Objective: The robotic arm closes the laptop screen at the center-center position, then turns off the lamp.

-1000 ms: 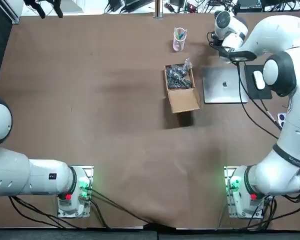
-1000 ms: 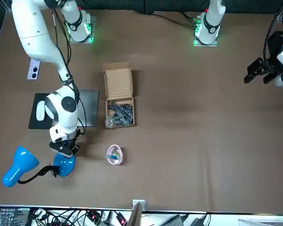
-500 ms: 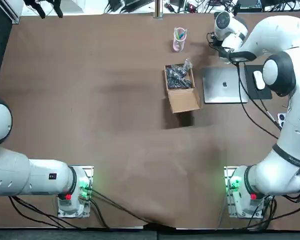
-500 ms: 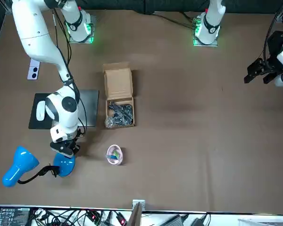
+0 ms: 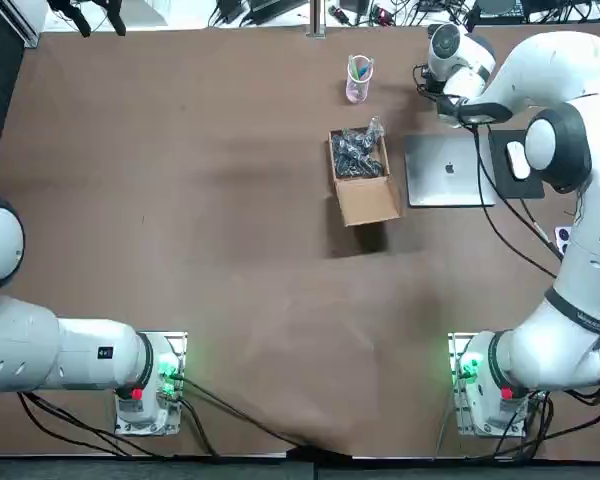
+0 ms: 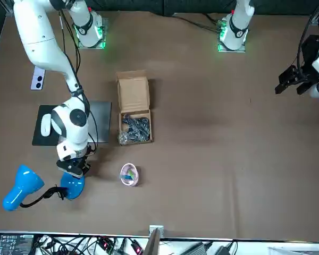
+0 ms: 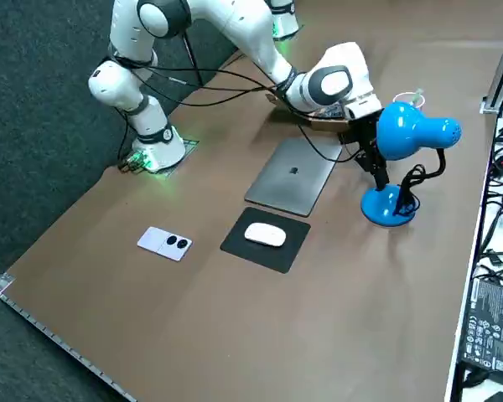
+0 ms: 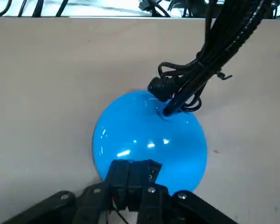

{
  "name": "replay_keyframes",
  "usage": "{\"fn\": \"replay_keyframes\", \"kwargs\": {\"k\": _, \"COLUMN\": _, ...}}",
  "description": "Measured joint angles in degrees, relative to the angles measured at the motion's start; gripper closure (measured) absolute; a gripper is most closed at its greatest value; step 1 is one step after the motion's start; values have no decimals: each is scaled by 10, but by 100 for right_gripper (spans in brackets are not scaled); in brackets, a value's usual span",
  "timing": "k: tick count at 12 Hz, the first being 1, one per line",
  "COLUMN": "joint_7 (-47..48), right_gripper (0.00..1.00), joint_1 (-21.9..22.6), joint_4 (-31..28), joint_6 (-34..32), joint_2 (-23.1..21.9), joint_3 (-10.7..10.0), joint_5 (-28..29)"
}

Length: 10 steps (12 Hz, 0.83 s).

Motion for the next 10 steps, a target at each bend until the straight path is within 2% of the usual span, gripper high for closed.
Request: {"fn": "replay_keyframes", "kwargs": {"k": 10, "joint_7": 1, "right_gripper": 98, "joint_1": -12, "joint_4": 0, "joint_6": 16, "joint_2": 2, "joint_3": -4, "joint_5": -20}}
